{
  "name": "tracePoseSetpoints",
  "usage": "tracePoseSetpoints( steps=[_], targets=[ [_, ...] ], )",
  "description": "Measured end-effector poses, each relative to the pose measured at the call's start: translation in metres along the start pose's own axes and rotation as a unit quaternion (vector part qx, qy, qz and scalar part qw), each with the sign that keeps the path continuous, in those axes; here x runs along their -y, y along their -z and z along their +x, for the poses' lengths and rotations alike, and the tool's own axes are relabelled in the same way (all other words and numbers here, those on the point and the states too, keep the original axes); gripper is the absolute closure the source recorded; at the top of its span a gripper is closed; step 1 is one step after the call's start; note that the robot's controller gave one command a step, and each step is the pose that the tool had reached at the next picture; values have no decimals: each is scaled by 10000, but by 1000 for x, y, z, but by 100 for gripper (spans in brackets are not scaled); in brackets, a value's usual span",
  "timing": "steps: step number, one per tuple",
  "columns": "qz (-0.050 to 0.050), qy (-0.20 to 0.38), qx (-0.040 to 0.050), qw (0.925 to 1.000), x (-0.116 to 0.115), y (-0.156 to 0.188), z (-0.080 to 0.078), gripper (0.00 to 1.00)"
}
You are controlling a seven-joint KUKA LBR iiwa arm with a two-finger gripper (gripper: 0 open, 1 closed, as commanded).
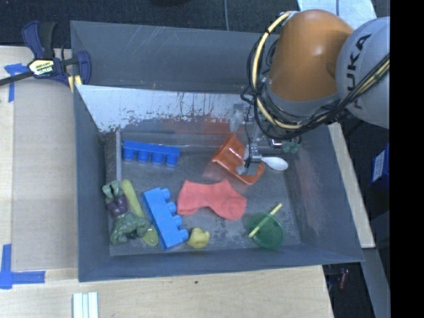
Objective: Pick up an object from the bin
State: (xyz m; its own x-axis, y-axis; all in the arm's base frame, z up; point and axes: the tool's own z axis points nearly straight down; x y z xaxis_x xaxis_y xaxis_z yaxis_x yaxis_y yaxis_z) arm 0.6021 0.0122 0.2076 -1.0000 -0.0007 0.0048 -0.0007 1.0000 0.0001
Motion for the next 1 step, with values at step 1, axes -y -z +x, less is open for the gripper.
tracePoseSetpoints(
  steps=[1],
  targets=[
    [-1, -2, 43, 10000, 0, 5, -2, 0]
  ],
)
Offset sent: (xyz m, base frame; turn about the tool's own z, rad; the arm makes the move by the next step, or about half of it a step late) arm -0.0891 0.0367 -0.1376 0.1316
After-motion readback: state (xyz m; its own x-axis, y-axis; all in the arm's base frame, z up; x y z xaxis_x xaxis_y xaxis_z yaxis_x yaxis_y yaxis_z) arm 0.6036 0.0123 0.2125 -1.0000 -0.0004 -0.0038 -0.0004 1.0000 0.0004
